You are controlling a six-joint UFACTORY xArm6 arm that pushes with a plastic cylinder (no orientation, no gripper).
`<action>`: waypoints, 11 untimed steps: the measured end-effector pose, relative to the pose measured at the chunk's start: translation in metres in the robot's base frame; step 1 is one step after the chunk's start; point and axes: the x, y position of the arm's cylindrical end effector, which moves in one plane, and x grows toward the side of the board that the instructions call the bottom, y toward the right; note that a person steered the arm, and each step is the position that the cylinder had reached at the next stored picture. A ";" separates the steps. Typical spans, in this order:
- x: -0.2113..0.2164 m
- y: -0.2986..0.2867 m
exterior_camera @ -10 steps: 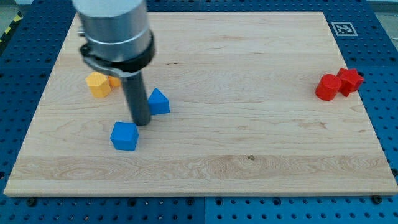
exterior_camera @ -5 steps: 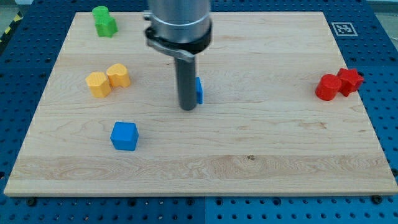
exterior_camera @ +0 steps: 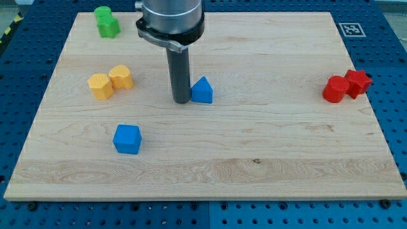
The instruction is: Push the blue triangle to the center
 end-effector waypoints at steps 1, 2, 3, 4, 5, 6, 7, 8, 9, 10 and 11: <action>-0.015 0.010; -0.012 0.057; 0.006 0.056; 0.025 0.052; 0.043 0.052; 0.055 0.052; 0.040 0.090; 0.036 0.113; 0.074 0.118; 0.104 0.179; 0.062 0.205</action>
